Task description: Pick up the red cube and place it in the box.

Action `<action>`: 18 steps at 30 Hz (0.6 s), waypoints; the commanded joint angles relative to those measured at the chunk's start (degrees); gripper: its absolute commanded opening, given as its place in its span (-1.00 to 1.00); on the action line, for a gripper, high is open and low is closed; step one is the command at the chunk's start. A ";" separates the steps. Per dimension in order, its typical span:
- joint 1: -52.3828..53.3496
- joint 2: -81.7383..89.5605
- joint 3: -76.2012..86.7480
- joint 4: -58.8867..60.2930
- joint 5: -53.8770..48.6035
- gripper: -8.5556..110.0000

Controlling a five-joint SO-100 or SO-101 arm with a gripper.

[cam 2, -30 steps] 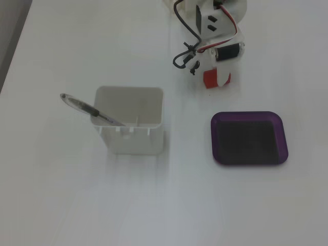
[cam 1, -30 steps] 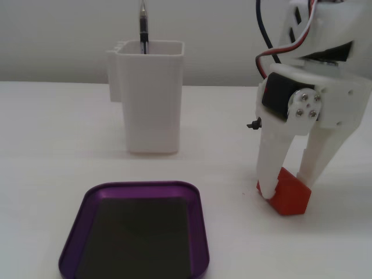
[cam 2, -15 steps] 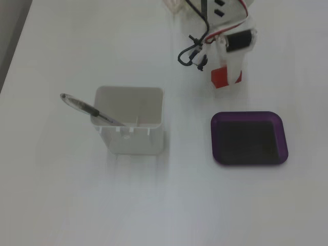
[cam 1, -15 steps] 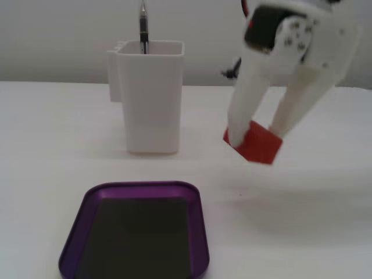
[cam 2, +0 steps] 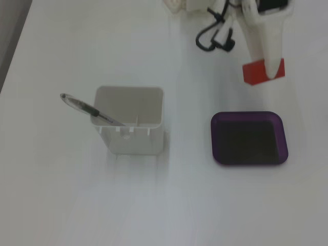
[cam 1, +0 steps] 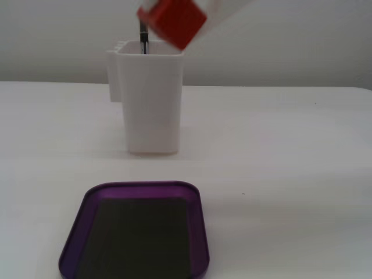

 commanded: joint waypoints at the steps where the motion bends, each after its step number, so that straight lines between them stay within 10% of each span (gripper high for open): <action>1: -0.53 -8.44 -5.71 0.26 3.96 -0.86; 18: 3.16 -17.84 -3.78 -3.08 17.75 -0.86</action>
